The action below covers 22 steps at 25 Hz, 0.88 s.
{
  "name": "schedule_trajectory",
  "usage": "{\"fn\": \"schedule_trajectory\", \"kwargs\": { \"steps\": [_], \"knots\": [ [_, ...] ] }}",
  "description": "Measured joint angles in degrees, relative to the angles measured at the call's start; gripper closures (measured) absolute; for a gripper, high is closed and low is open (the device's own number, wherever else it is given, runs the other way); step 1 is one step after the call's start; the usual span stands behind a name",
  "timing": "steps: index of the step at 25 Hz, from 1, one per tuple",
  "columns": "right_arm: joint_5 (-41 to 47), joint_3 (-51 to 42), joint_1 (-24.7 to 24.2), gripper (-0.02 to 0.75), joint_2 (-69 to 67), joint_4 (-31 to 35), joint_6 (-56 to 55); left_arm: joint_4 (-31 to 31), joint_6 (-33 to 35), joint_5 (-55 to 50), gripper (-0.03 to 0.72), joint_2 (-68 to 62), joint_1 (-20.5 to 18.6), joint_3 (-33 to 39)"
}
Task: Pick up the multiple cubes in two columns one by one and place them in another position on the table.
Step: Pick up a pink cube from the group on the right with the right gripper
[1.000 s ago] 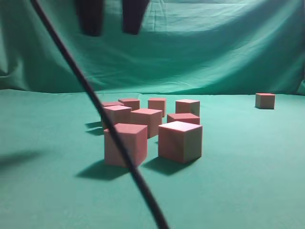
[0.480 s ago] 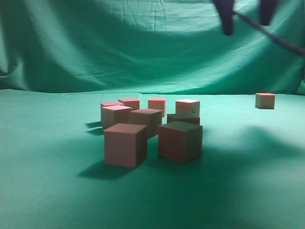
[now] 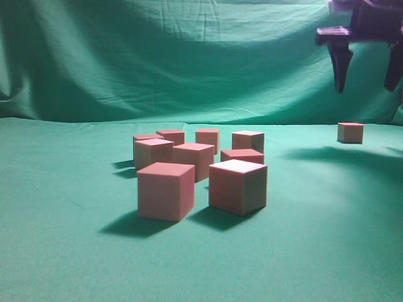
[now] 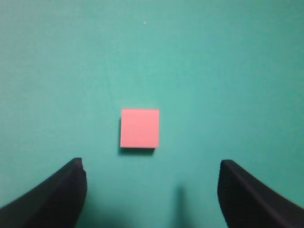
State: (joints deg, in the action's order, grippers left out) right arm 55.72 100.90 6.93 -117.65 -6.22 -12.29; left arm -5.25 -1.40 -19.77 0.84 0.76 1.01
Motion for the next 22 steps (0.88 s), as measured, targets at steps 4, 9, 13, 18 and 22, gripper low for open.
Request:
{"fn": "schedule_trajectory", "kwargs": {
  "steps": [4,9,13,18,22],
  "knots": [
    [-4.67,0.00,-0.21,0.160,-4.32,0.28,1.06,0.00,0.00,0.00,0.688,0.00,0.00,0.00],
    [-7.66,0.00,-0.21,0.160,-8.20,0.39,1.20,0.00,0.00,0.00,0.688,0.00,0.00,0.00],
    [-9.00,0.00,-0.21,0.219,-9.47,0.39,1.20,0.00,0.00,0.00,0.688,0.00,0.00,0.00],
    [-9.34,0.00,-0.21,0.484,-10.32,0.39,1.20,0.00,0.00,0.00,0.688,0.00,0.00,0.00],
    [-9.22,0.00,-0.21,0.479,-9.47,0.52,1.20,0.00,0.00,0.00,0.688,0.00,0.00,0.00]
  ]
}}
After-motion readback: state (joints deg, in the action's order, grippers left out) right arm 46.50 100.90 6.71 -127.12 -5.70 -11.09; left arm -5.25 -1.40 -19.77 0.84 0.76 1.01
